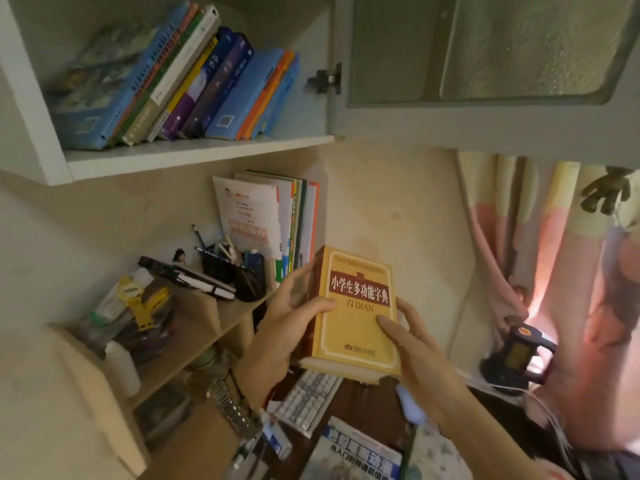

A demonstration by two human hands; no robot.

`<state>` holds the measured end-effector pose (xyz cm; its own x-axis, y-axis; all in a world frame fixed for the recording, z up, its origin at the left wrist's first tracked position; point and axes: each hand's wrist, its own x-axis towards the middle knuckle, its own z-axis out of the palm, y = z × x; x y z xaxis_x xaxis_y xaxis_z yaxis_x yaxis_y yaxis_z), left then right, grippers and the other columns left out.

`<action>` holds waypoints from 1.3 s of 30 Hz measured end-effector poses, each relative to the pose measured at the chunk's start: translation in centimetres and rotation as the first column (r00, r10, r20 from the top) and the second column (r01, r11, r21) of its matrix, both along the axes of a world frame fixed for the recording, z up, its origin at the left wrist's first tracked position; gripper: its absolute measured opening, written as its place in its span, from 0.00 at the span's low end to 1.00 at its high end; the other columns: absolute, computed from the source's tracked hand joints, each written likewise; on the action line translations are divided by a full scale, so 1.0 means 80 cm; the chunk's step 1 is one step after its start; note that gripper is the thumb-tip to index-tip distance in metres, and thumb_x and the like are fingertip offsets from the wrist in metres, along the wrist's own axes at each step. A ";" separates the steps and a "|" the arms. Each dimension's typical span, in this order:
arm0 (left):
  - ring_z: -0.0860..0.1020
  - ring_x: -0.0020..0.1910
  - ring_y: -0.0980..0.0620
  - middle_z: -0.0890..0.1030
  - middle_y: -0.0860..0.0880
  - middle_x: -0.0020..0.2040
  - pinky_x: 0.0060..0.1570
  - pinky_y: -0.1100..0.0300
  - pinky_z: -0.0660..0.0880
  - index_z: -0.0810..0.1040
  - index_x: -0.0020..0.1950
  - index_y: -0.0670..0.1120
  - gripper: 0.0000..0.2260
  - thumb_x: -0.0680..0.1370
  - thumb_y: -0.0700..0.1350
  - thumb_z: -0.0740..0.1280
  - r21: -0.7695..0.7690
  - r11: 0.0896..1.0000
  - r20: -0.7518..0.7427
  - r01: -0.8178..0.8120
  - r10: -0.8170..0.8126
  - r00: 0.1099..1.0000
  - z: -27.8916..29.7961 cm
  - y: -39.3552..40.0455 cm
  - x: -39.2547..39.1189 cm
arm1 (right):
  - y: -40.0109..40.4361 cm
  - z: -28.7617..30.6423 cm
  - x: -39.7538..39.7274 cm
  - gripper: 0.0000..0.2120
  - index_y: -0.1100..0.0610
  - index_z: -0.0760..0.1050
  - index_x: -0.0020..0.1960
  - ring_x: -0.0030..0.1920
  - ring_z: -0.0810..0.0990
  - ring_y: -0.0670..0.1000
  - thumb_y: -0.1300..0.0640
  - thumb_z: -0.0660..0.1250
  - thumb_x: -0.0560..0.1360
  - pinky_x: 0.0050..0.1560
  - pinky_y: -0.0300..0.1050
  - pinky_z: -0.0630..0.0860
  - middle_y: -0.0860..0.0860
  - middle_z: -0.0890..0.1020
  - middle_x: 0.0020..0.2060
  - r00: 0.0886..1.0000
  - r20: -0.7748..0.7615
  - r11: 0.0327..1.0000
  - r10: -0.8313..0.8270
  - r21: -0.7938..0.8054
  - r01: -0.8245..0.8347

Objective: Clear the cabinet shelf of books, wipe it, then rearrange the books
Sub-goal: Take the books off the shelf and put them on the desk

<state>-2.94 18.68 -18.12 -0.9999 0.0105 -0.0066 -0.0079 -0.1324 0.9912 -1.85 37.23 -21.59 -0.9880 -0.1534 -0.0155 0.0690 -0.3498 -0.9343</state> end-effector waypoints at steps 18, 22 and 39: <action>0.78 0.52 0.58 0.79 0.55 0.53 0.48 0.64 0.73 0.77 0.58 0.53 0.08 0.79 0.46 0.64 -0.326 0.889 0.318 0.320 -0.216 0.923 -0.187 0.058 0.000 | 0.097 -0.189 0.070 0.20 0.49 0.74 0.61 0.44 0.85 0.51 0.64 0.70 0.73 0.35 0.42 0.79 0.54 0.84 0.50 0.854 0.311 0.908 -0.416 0.196 0.371; 0.78 0.53 0.59 0.79 0.56 0.54 0.53 0.61 0.74 0.77 0.55 0.56 0.07 0.79 0.48 0.64 -0.419 0.831 0.326 0.365 -0.237 0.915 -0.218 0.072 0.004 | 0.122 -0.244 0.073 0.20 0.51 0.73 0.63 0.43 0.83 0.50 0.66 0.69 0.73 0.33 0.41 0.76 0.52 0.83 0.48 0.747 0.412 0.853 -0.522 0.245 0.461; 0.79 0.51 0.61 0.81 0.59 0.49 0.54 0.63 0.75 0.78 0.55 0.57 0.07 0.79 0.49 0.64 -0.488 0.784 0.364 0.384 -0.217 0.906 -0.281 0.076 0.018 | 0.173 -0.383 -0.005 0.27 0.49 0.67 0.67 0.45 0.81 0.55 0.63 0.71 0.72 0.37 0.52 0.76 0.55 0.78 0.55 0.579 0.554 0.797 -0.599 0.344 0.496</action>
<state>-1.47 24.76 -40.59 -0.9005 0.2218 -0.3740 -0.2353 0.4746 0.8482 -2.22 51.10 -52.23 -0.6376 0.4680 -0.6119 0.4717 -0.3908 -0.7904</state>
